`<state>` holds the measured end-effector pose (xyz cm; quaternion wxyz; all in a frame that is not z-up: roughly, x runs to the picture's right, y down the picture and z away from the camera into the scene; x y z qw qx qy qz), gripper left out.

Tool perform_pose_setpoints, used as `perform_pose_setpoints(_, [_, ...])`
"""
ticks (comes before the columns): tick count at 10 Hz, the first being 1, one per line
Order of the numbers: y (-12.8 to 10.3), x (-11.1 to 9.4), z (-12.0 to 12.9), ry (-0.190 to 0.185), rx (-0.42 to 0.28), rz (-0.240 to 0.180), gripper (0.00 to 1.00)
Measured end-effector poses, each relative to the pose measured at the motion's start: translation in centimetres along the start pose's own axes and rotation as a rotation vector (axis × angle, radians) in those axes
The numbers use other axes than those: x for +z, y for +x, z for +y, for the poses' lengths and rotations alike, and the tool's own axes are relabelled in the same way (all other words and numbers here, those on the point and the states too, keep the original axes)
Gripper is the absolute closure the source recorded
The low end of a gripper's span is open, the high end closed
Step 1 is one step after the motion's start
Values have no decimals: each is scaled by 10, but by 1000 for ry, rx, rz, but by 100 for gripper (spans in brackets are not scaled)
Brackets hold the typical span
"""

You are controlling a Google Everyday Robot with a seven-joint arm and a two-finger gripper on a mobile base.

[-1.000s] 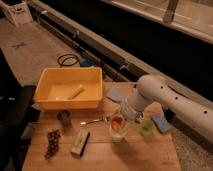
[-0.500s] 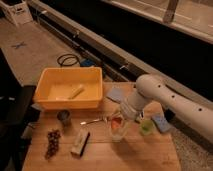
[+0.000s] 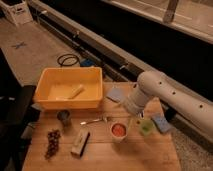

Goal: Place apple in paper cup

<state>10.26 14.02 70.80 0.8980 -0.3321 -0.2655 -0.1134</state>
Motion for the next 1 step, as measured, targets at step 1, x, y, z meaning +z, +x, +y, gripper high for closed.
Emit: perform_pose_setpoints(1, [5,-3,-1,5,8,12,23])
